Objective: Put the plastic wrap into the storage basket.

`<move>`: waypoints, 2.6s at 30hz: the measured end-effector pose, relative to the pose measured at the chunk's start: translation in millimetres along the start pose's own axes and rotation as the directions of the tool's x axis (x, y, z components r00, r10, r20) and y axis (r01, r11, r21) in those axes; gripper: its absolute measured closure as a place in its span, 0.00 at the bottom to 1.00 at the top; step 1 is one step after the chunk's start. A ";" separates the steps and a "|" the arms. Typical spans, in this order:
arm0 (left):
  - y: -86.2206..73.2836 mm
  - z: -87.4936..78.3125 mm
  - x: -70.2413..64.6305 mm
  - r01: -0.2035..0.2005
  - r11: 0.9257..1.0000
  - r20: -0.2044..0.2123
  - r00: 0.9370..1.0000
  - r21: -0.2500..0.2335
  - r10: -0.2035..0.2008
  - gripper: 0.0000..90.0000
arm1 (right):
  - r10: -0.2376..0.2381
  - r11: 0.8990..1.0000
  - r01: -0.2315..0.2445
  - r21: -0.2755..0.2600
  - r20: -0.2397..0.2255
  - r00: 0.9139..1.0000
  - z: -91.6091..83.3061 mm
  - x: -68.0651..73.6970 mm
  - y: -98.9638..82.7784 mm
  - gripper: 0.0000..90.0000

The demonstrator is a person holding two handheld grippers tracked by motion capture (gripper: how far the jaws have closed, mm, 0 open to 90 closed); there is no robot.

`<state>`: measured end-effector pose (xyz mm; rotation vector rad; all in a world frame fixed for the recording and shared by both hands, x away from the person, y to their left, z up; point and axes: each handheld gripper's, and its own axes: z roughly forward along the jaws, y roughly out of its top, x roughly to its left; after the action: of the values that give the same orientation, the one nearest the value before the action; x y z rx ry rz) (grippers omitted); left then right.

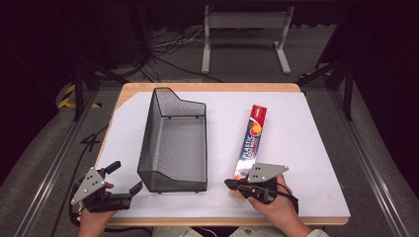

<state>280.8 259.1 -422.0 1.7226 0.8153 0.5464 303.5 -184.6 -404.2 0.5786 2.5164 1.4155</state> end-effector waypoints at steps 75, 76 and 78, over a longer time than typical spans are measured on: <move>0.0 -0.3 1.6 0.009 1.000 0.001 1.000 -0.015 -0.009 0.02 | 0.104 0.964 -0.170 0.206 0.296 0.950 3.0 21.8 -32.6 1.00; 0.0 -0.3 1.6 0.009 1.000 0.001 1.000 -0.015 -0.009 0.02 | 0.104 0.964 -0.170 0.206 0.296 0.950 3.0 21.8 -32.6 1.00; 0.1 -0.4 1.9 0.005 1.000 0.000 1.000 -0.014 -0.005 0.02 | 0.111 0.962 -0.179 0.206 0.307 0.945 -3.7 19.9 -36.0 1.00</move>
<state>281.8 260.7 -421.9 1.7074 0.8136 0.5473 275.6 -195.8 -432.5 0.9598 2.4506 0.9913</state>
